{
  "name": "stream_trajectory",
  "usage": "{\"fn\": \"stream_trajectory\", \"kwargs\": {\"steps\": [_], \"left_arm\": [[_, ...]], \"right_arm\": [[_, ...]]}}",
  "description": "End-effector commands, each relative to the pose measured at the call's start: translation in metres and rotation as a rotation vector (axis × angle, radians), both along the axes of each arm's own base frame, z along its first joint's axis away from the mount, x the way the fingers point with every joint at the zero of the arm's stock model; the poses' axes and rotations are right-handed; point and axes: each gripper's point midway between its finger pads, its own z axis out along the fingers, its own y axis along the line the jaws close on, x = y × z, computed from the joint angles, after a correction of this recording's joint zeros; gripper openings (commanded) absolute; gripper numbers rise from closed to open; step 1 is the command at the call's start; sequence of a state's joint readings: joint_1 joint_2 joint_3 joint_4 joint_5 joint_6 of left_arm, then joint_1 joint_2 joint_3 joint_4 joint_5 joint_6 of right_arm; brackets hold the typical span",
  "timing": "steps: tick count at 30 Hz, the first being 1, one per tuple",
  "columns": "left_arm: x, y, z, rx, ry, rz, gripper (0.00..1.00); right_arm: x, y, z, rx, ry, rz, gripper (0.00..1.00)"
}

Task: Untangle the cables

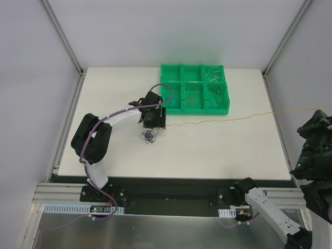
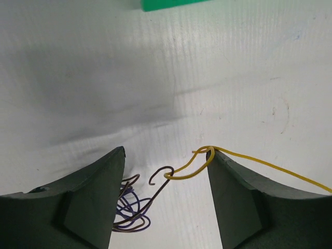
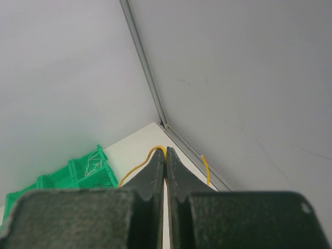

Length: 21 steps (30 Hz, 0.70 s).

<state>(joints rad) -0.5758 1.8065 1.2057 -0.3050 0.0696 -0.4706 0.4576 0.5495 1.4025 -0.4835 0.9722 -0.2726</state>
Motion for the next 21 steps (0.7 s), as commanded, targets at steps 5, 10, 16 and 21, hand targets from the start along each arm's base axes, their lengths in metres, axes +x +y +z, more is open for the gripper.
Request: {"fn": "stream_trajectory", "kwargs": {"steps": [5, 10, 16, 21], "left_arm": [[0.021, 0.020, 0.031, -0.028, -0.067, 0.059, 0.67], [0.026, 0.027, 0.034, -0.070, -0.045, 0.094, 0.69], [0.035, 0.043, 0.038, -0.066, -0.056, 0.138, 0.72], [0.041, 0.059, 0.045, -0.004, -0.092, 0.163, 0.71]], "right_arm": [[-0.036, -0.030, 0.026, 0.017, -0.073, -0.113, 0.00], [-0.041, -0.025, 0.041, 0.043, -0.161, -0.039, 0.01], [-0.007, -0.003, 0.015, 0.024, -0.064, 0.001, 0.00], [-0.003, -0.007, 0.011, 0.006, -0.009, -0.051, 0.00]]}}
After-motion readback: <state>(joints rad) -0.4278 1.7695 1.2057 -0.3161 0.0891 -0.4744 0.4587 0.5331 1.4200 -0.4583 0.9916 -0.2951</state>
